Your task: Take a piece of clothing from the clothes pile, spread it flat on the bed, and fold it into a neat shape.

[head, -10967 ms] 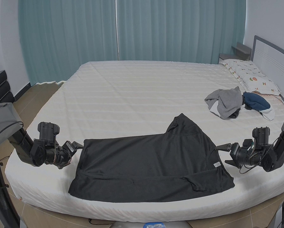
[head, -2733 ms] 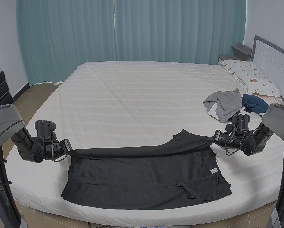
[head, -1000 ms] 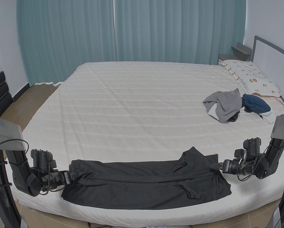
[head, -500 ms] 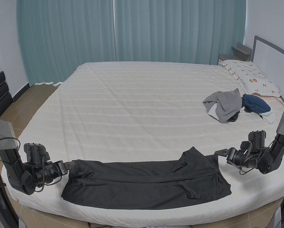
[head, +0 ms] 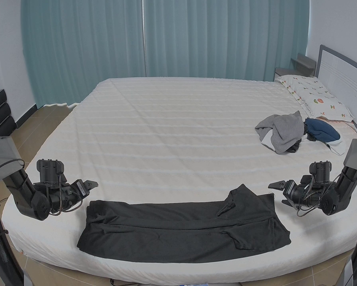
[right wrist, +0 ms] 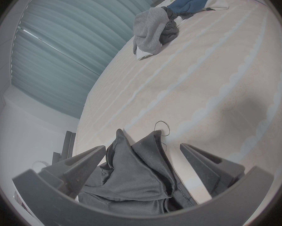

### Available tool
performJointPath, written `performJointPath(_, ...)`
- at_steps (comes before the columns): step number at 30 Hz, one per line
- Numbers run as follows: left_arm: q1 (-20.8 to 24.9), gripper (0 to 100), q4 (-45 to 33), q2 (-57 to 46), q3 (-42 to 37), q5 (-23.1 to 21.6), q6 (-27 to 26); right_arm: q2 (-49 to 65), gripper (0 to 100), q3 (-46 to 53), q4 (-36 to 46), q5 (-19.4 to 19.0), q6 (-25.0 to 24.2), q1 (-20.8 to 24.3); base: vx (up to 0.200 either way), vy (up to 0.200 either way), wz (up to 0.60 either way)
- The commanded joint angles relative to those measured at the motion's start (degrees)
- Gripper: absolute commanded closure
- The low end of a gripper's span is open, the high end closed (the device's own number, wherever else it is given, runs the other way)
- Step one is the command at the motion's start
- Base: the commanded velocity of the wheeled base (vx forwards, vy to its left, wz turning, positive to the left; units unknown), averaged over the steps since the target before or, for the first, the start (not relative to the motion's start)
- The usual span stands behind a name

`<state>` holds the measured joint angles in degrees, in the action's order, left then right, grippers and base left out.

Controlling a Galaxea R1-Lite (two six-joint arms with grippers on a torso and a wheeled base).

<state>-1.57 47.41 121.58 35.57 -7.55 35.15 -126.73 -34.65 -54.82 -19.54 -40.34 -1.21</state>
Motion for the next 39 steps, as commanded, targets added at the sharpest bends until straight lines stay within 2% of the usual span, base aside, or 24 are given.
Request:
performJointPath(1, 0.17, 0, -1.27, 7.45, 5.74, -0.80, 2.56, -1.76, 0, -1.13, -0.02, -0.23, -0.53, -0.02, 0.000, 0.000, 0.00)
performJointPath(10, 0.43, 0, -1.44, 8.33, 6.26, -2.65, 2.65, -2.47, 0, -1.57, -0.02, -0.23, -0.88, -0.11, 0.000, 0.000, 0.00)
performJointPath(11, 0.52, 100, -1.35, 8.50, 6.18, -2.65, 2.65, -2.55, 0, -1.74, -0.02, -0.23, -0.88, -0.11, 0.000, 0.000, 0.00)
performJointPath(21, 0.61, 100, -1.44, 8.85, 5.12, -2.39, 2.56, -4.58, 0, -4.38, 0.59, -0.15, -0.88, -0.11, 0.000, 0.000, 0.00)
performJointPath(32, -1.50, 100, -1.00, 5.78, 3.01, 1.75, 2.82, -6.25, 0, -6.93, 0.86, -0.06, -1.41, 0.59, 0.000, 0.000, 0.00)
performJointPath(39, -1.59, 100, -0.92, 3.84, 0.55, 2.27, 2.30, -7.12, 0, -7.81, 0.86, -0.06, -1.41, 0.59, 0.000, 0.000, 0.00)
